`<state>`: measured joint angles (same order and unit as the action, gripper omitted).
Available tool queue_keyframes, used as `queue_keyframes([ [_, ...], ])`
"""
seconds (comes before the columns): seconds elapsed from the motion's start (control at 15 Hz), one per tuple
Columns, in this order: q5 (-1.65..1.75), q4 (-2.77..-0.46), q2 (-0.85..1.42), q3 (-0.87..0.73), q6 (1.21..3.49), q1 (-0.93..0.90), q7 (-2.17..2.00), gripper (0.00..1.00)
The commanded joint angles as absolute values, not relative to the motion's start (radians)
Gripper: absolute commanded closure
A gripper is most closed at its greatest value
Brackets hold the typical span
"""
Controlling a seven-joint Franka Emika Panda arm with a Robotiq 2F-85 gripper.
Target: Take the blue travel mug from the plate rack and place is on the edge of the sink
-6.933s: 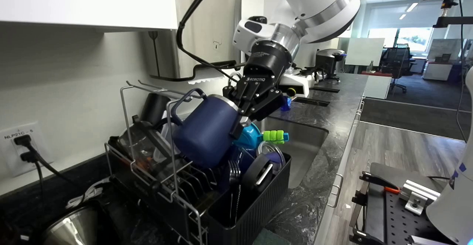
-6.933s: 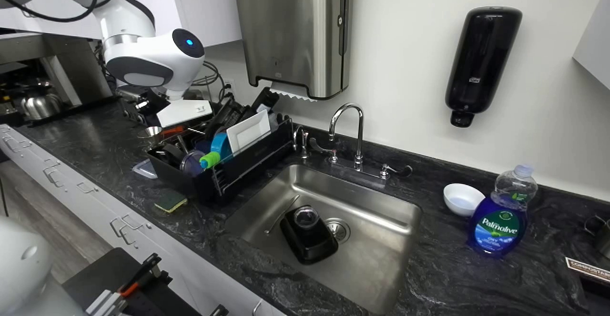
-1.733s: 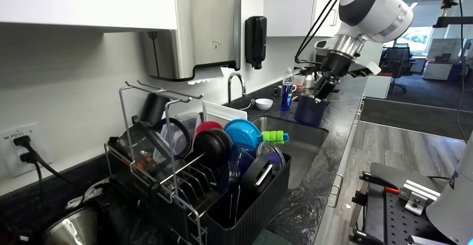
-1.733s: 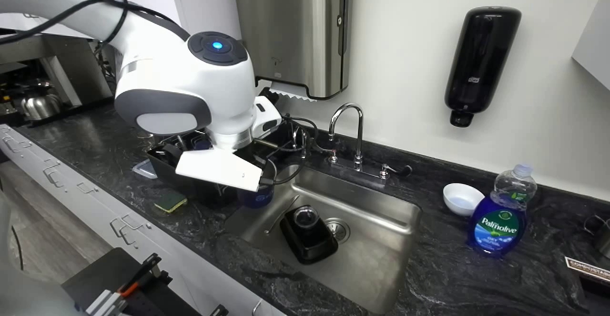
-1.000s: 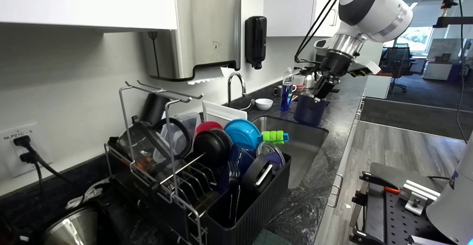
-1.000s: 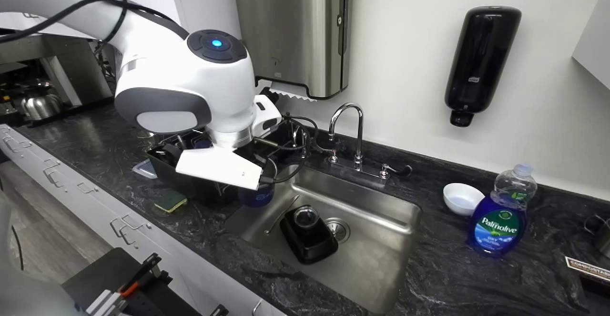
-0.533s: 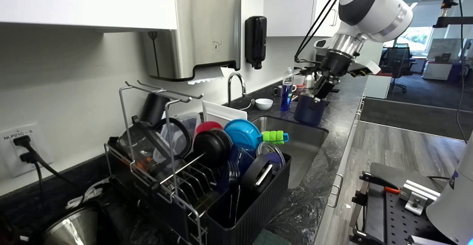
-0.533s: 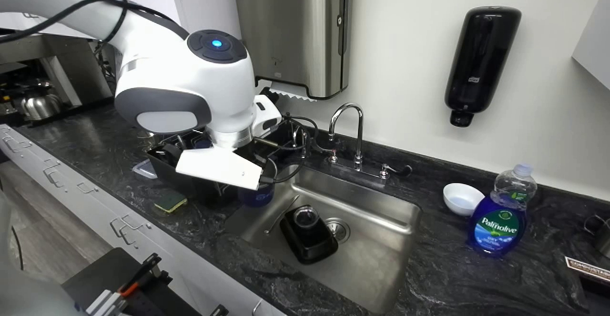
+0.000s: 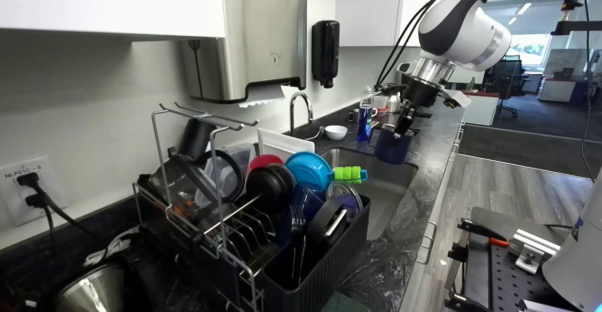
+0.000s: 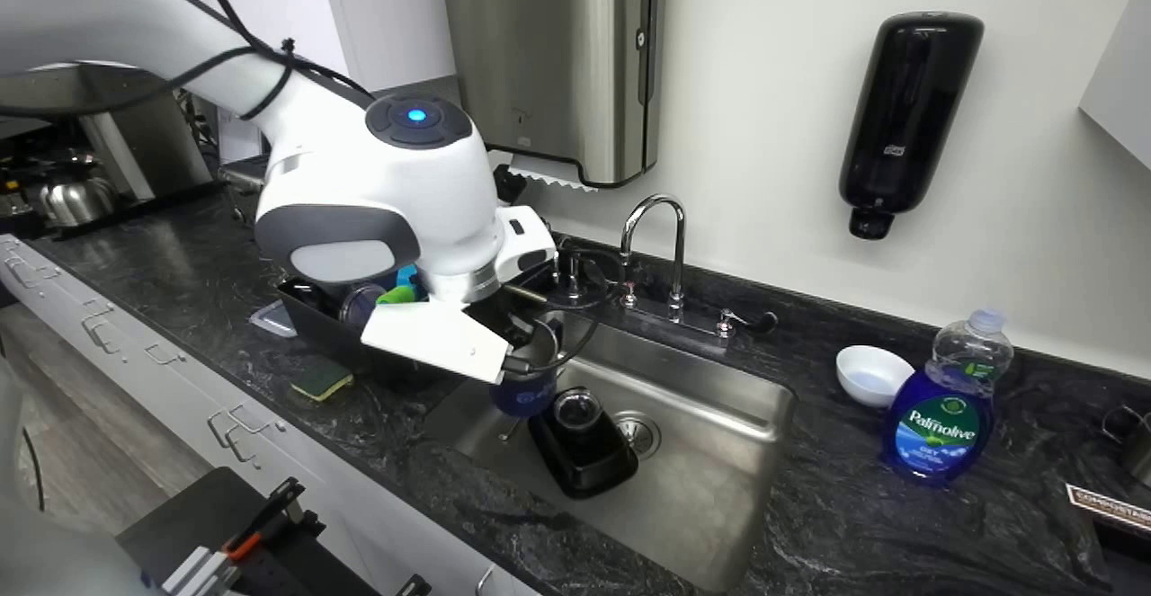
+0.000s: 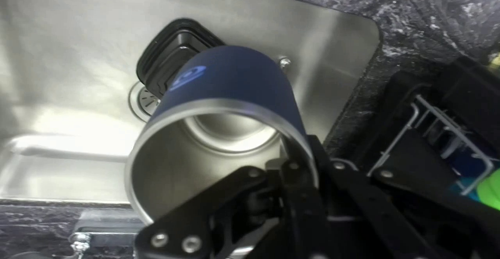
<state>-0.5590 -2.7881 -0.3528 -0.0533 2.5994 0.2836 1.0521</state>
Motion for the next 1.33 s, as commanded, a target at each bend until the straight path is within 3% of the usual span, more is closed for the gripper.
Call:
queue_keyframes([
  [0.0, -0.480, -2.787, -0.267, -0.019, 2.722, 0.339, 0.956, 0.98],
  [0.07, -0.393, -2.788, -0.244, -0.113, 2.757, 0.263, 0.881, 0.98],
  [0.53, 0.007, -2.734, -0.156, -0.187, 2.731, 0.289, 0.489, 0.98],
  [1.27, 0.067, -2.724, -0.075, -0.219, 2.742, 0.261, 0.308, 0.98],
])
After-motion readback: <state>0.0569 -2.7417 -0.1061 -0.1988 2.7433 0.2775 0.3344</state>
